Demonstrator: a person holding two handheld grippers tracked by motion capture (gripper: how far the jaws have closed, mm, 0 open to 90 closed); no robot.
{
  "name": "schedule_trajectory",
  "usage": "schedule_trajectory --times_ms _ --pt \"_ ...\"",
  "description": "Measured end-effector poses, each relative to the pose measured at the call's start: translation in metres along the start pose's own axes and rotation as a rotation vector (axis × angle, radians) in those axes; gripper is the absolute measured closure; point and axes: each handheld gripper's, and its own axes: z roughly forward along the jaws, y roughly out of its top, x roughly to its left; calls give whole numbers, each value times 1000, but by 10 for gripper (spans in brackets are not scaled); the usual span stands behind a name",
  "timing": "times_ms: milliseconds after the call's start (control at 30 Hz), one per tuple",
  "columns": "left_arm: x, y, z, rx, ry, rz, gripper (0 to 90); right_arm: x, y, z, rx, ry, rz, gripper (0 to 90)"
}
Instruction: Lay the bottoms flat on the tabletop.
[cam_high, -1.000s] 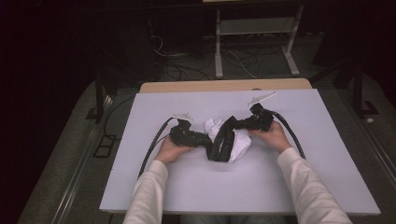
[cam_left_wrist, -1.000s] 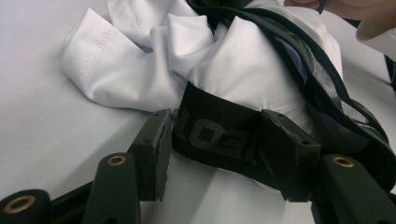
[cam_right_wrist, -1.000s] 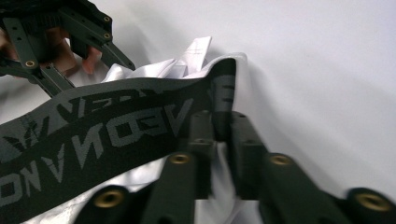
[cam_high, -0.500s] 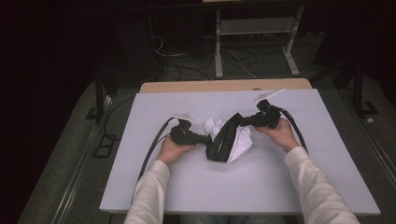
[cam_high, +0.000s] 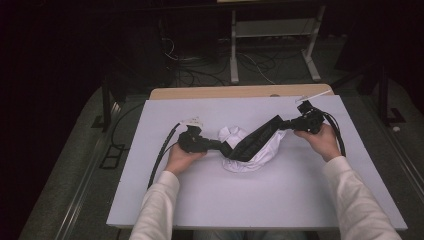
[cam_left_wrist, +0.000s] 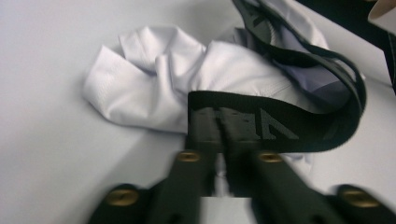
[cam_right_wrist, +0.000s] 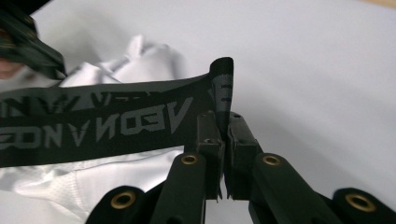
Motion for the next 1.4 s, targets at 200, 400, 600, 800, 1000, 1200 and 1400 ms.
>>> schedule_trajectory --times_ms 200,400,600,800,1000,1200,1400 --pt "-16 9 -8 -42 28 54 448 -9 -8 4 23 -19 47 850" --pt "-27 20 -5 -41 28 91 338 -18 -15 5 22 -35 104 850" --pt "-37 30 13 15 53 149 241 -25 -24 3 4 -39 133 847" --pt "-32 37 30 51 57 160 201 -32 -35 0 -11 -33 165 846" --pt "-25 39 46 104 101 182 262 -40 -46 -4 -22 -29 194 846" --pt "-21 37 54 87 109 204 567 -46 -55 -9 -35 -21 223 846" --pt "-24 43 48 15 34 187 828 -46 -60 -13 -40 -6 230 846"
